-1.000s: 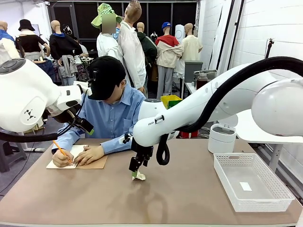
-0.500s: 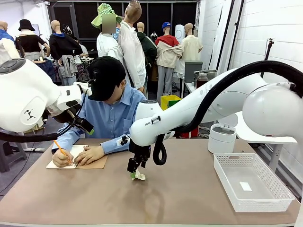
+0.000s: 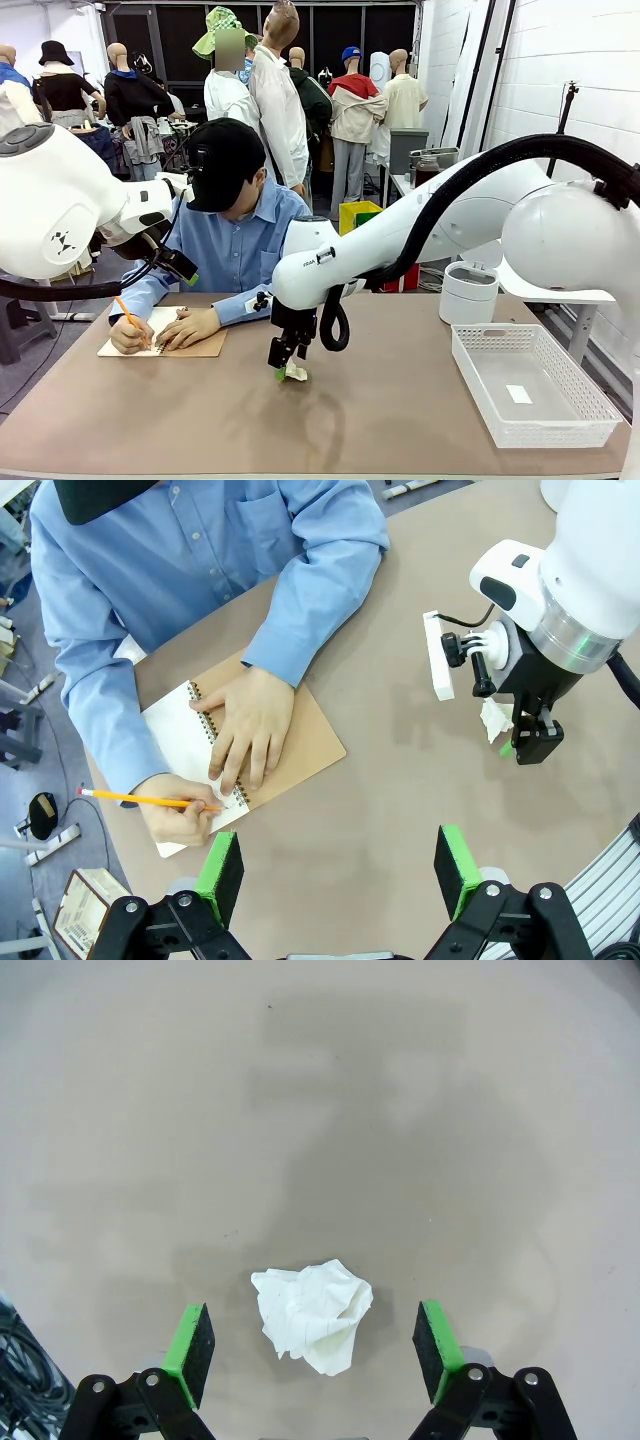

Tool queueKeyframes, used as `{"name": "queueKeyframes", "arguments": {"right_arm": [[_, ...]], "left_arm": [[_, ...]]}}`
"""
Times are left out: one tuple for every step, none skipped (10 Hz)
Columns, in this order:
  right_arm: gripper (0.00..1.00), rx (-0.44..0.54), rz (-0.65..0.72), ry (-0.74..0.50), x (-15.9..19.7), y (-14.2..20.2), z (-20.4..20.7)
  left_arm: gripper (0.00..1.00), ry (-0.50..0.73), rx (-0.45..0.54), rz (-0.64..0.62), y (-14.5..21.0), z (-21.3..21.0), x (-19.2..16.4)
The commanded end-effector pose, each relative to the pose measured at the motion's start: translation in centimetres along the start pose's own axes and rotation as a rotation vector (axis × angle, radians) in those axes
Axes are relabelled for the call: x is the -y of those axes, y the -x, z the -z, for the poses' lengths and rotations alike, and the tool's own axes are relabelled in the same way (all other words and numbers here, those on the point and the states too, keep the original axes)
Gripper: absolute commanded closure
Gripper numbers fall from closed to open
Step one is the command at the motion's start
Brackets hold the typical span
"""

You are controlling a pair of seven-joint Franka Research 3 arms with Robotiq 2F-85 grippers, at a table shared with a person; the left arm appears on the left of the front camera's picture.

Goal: Sort the paper based on its condition.
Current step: If a person hands you a paper, place it in the Organizing basket , and if it's crumpled, put it in the Trash can.

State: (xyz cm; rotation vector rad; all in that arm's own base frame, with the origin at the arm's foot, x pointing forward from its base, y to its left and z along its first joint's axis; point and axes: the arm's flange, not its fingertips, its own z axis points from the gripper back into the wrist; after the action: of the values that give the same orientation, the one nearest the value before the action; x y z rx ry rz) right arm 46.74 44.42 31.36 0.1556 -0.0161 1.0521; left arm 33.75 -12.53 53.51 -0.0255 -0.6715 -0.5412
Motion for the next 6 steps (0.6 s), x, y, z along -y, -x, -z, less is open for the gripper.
{"name": "queueKeyframes", "arguments": {"right_arm": [[0.0, -0.023, -0.019, 0.009, 0.17, -0.82, 0.31], [0.0, -0.027, -0.022, 0.006, 0.18, -0.86, 0.45], [0.0, -0.029, -0.023, 0.005, 0.19, -0.91, 0.43], [0.0, -0.036, -0.023, 0.001, 0.23, -0.99, 0.46], [0.0, -0.046, -0.019, -0.01, 0.34, -1.05, 0.57], [0.06, -0.048, -0.016, -0.011, 0.42, -1.1, 0.59]], "left_arm": [[0.0, 0.001, -0.006, -0.001, 0.09, 0.02, -0.04], [0.0, 0.001, -0.006, -0.001, 0.09, 0.02, -0.04], [0.0, 0.001, -0.006, -0.001, 0.09, 0.02, -0.04], [0.0, 0.001, -0.006, -0.001, 0.09, 0.02, -0.04], [0.0, 0.001, -0.006, -0.001, 0.09, 0.02, -0.04], [0.0, 0.001, -0.006, -0.001, 0.09, 0.02, -0.04]]}}
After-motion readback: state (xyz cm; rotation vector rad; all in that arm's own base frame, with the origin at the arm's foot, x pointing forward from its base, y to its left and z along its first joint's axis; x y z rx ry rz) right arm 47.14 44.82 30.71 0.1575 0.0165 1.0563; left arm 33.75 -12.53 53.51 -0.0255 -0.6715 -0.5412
